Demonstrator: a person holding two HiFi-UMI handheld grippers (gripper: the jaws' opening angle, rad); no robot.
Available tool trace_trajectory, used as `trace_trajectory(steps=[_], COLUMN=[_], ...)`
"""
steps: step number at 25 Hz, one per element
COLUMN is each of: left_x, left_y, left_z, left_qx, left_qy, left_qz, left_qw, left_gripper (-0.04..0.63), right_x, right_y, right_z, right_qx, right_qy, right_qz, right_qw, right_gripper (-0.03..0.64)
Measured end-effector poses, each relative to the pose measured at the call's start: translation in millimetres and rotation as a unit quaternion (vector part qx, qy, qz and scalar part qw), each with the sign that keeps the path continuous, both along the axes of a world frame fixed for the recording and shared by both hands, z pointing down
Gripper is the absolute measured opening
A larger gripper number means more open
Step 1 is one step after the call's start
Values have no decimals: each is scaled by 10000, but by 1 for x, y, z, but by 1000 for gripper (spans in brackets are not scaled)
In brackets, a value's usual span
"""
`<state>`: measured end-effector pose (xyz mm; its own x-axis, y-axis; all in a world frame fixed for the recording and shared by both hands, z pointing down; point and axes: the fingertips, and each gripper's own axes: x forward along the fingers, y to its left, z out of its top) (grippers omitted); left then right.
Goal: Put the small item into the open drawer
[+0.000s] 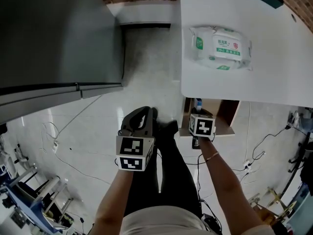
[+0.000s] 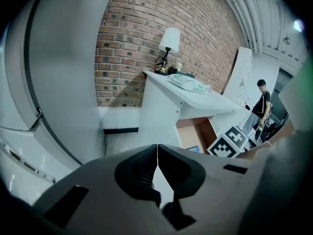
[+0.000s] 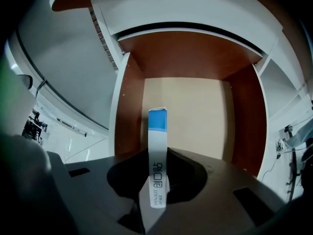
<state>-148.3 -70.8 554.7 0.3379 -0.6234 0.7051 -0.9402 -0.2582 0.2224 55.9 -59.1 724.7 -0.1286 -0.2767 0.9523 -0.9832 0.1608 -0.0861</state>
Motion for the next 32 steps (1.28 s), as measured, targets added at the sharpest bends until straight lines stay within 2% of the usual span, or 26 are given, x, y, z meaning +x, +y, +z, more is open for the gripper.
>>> trace_trajectory(steps=[9,17,26,32], left_x=[-13,-19,-24,-18], left_y=[4,4,3,-1], left_z=[16,24,26,19], left_qx=[-116,-179,-205,-145], left_qy=[-9,5,-15,-24], left_qz=[-169,-229,-168,-72], left_qw=[9998,9996,9996,9999], left_gripper=[24,24,23,24], right_x=[-7,-13,-14,-15], right_y=[0,4,7,4], right_z=[20,30,33,22], right_qx=[-62,-178,-257,-148], right_qy=[204,202,287,177], right_qz=[-123,31,123,162], right_qw=[9997,9996,9992,9996], right_gripper=[78,80,87,123])
